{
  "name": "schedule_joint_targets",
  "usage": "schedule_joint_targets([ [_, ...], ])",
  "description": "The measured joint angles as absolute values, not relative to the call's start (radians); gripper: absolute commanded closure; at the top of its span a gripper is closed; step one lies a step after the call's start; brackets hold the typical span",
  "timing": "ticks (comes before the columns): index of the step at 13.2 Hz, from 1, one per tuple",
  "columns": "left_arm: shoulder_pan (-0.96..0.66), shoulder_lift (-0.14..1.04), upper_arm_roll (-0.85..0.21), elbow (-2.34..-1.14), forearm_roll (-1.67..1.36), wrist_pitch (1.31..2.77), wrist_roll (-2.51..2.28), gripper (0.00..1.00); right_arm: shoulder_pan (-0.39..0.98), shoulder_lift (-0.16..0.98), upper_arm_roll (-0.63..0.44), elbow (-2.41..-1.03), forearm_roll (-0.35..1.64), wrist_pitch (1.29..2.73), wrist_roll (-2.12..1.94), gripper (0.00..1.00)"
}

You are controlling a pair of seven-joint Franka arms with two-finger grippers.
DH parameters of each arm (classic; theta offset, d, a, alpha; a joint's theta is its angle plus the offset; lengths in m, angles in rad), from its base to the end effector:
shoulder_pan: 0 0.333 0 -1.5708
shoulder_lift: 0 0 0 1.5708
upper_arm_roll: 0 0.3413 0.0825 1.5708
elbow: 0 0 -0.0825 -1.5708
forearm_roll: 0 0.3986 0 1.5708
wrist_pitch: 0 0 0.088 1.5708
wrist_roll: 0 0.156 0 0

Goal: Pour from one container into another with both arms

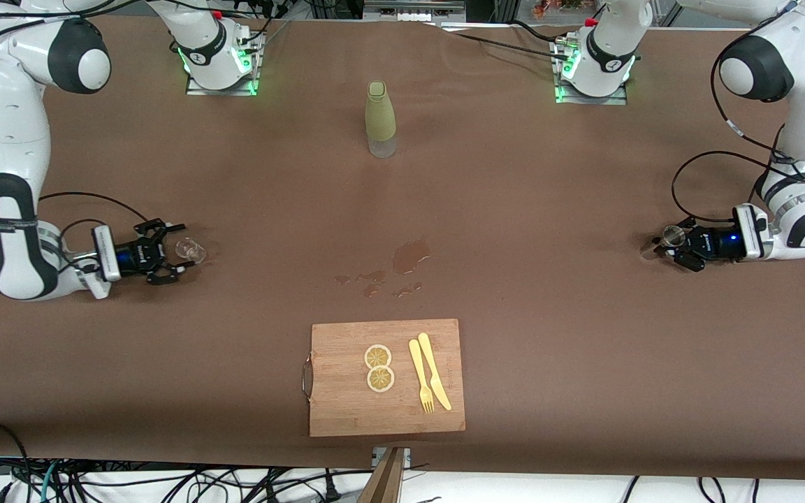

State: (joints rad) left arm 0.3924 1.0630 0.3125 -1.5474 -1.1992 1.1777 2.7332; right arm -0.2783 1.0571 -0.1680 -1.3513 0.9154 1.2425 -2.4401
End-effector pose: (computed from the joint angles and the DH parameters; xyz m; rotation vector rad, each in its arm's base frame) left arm 0.5368 0.2186 0.0505 1.3137 -1.2346 1.1767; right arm 0.6069 -0.1188 0.0775 -1.2386 -1.4233 -0.6782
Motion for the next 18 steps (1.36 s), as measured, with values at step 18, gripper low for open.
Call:
schedule_joint_targets([
  [18,0.118,0.589,0.310,-1.238,-0.601,1.258,0.969,0.00,-0.199,0.470,-0.200,-1.377,0.363,1.286,-1.379,0.00],
])
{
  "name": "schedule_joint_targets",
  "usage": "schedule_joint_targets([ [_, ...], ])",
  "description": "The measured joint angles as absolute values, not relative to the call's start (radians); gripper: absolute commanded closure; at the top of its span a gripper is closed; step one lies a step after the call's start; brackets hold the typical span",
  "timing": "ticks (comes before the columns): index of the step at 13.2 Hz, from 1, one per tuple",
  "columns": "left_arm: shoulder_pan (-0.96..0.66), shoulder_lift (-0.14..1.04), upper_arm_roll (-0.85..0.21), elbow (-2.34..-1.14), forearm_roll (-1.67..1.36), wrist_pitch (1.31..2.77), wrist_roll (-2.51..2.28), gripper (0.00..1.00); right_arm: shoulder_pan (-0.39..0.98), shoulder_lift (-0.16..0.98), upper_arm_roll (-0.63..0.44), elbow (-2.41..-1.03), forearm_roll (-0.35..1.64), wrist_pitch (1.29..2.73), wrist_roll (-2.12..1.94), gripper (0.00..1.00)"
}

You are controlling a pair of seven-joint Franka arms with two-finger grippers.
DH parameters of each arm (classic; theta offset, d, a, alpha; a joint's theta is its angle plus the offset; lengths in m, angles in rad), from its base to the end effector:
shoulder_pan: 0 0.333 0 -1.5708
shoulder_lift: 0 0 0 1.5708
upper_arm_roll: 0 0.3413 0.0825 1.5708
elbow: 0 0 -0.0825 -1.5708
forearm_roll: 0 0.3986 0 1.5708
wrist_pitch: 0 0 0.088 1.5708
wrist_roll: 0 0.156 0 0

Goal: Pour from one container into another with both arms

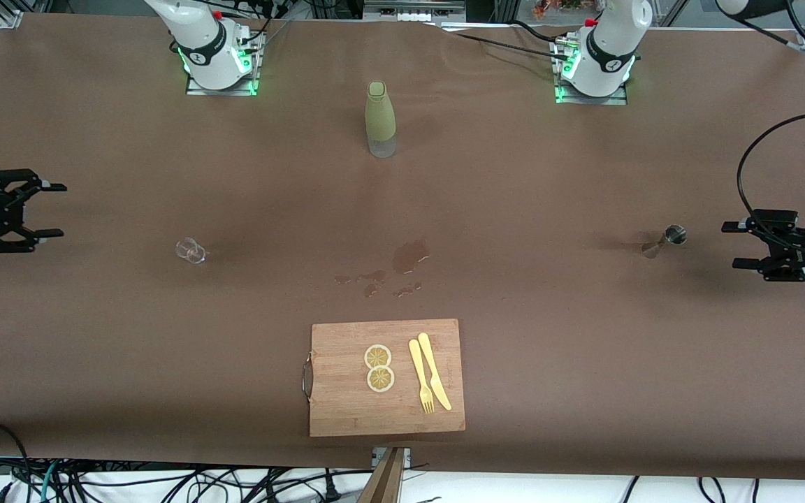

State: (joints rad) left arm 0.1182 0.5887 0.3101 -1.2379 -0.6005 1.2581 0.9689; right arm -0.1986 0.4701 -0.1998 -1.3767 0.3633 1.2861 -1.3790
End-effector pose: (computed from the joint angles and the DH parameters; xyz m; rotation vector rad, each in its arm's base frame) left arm 0.6554 0.1405 0.3977 2.3645 -0.6909 -0.1738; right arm 0.6093 -0.1678 0.4019 -2.2396 -1.1941 0.1733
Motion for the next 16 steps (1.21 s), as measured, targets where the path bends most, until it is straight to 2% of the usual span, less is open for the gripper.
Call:
schedule_joint_targets([
  [3,0.022,0.495,0.291,-1.238,-0.503,1.258,0.662,0.00,-0.121,0.348,-0.199,-1.420,0.253,1.304,-1.123,0.00],
  [6,-0.076,0.397,0.206,-1.237,-0.350,1.264,0.434,0.00,-0.050,0.241,-0.199,-1.493,0.150,1.339,-0.825,0.00],
  [9,-0.135,0.349,0.181,-1.238,-0.232,1.381,0.416,0.00,0.057,0.148,-0.192,-1.553,0.036,1.355,-0.450,0.00],
  [11,-0.134,0.331,0.181,-1.238,-0.187,1.404,0.413,0.00,0.095,0.109,-0.148,-1.574,-0.016,1.375,-0.215,0.00],
  [13,-0.135,0.304,0.170,-1.238,-0.132,1.407,0.294,0.00,0.097,0.083,-0.125,-1.604,-0.029,1.450,-0.104,0.00],
  [16,-0.139,0.251,0.108,-1.238,-0.077,1.407,0.043,0.00,0.060,0.031,-0.129,-1.693,-0.029,1.636,-0.087,0.00],
])
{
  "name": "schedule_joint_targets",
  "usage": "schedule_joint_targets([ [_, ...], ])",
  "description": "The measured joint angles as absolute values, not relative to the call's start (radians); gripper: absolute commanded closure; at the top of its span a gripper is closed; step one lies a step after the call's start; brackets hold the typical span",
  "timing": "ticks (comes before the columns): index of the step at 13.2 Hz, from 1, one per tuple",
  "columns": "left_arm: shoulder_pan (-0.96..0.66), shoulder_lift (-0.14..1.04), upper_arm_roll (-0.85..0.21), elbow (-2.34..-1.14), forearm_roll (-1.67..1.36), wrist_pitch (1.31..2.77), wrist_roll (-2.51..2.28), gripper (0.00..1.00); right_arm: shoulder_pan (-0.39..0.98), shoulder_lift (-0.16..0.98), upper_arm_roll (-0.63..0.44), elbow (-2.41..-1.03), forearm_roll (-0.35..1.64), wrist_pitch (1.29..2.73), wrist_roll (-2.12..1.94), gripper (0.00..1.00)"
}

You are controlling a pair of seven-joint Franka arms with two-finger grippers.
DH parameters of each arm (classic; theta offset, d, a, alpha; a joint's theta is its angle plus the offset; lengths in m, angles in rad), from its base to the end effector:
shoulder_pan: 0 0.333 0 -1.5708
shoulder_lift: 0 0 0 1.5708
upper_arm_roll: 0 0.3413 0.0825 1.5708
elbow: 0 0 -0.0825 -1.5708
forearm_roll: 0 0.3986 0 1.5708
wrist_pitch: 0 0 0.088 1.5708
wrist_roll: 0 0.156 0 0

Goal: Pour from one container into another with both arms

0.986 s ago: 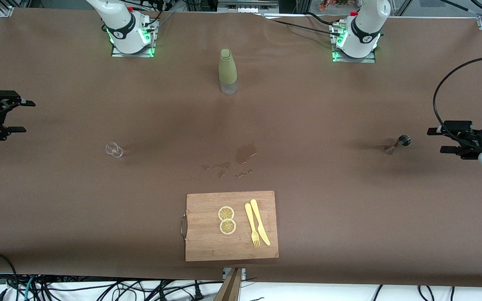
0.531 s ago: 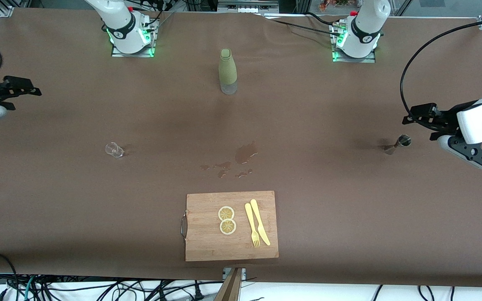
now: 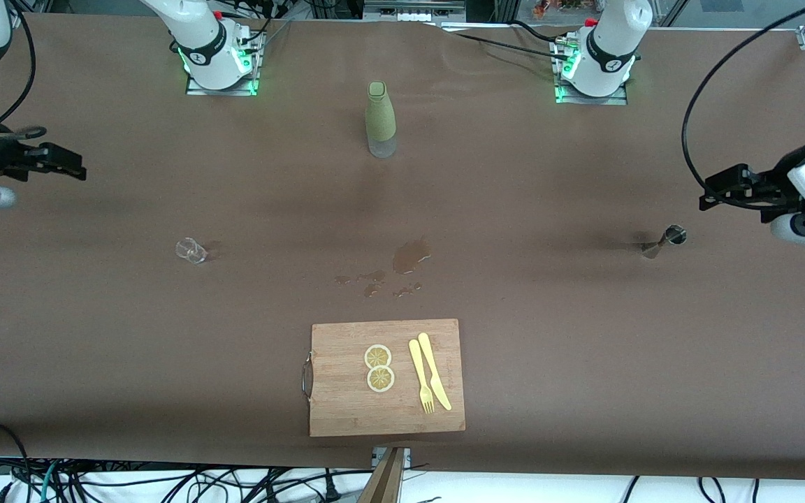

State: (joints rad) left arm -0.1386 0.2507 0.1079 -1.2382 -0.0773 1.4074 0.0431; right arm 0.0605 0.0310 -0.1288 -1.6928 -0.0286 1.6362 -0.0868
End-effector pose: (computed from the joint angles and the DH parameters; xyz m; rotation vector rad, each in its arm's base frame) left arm 0.6287 -0.0415 0.5963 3.0859 -0.1322 -0.1236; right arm 0.5720 -0.0426 0.5295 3.1127 0.0335 -0.1395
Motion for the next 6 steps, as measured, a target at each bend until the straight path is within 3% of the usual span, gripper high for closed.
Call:
schedule_joint_targets([
  [6,-0.140,0.238,0.089,-1.251,-0.076,1.408,-0.020,0.00,0.051,-0.022,-0.122,-1.748,-0.010,1.648,-0.084,0.00],
])
